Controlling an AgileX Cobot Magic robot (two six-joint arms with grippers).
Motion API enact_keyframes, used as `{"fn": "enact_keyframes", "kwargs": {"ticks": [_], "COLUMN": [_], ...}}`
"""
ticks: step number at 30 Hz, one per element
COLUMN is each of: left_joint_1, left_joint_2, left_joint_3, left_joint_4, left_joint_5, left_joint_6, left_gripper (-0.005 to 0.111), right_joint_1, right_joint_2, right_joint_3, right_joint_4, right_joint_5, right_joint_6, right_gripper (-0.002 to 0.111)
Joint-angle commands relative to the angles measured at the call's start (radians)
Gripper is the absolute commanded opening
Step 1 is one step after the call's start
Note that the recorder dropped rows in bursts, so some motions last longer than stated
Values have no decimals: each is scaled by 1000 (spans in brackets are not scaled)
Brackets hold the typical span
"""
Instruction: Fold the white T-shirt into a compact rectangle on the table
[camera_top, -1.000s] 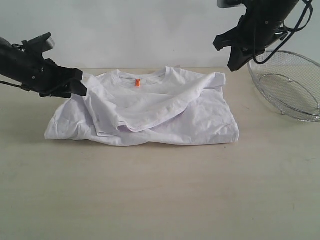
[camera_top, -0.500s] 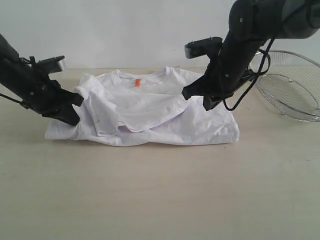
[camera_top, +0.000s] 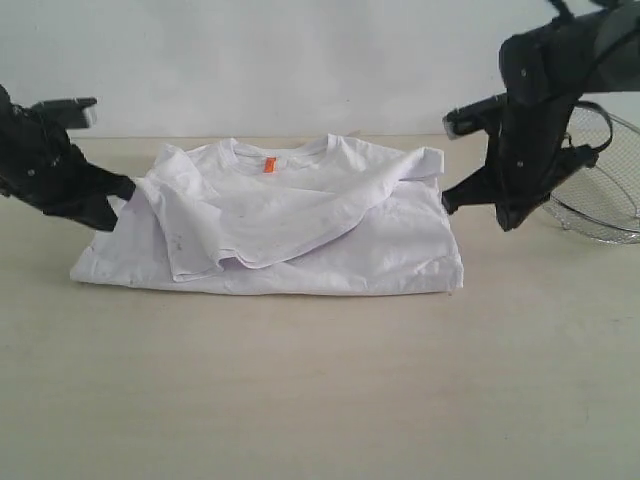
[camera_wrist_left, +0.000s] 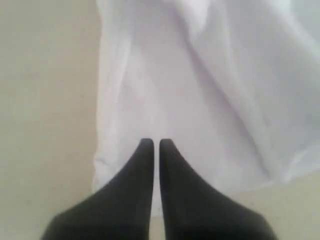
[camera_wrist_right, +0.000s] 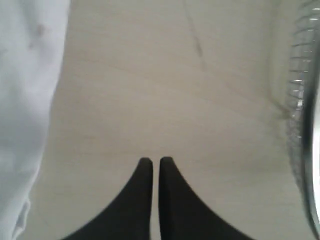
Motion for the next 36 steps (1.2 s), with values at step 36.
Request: {"fn": "enact_keyframes", "kwargs": {"ticks": [36], "left_joint_1": [-3], "left_joint_2": [121], "left_joint_3": [198], "left_joint_4": [-129], "left_joint_5": [116], "left_joint_6": [64], "left_gripper": [5], "right_joint_1": [143], "right_joint_2": [78], "right_joint_3": [174], "right_joint_4": [67], "right_joint_5": [-26], "right_joint_6": [-94], "right_gripper": [0]}}
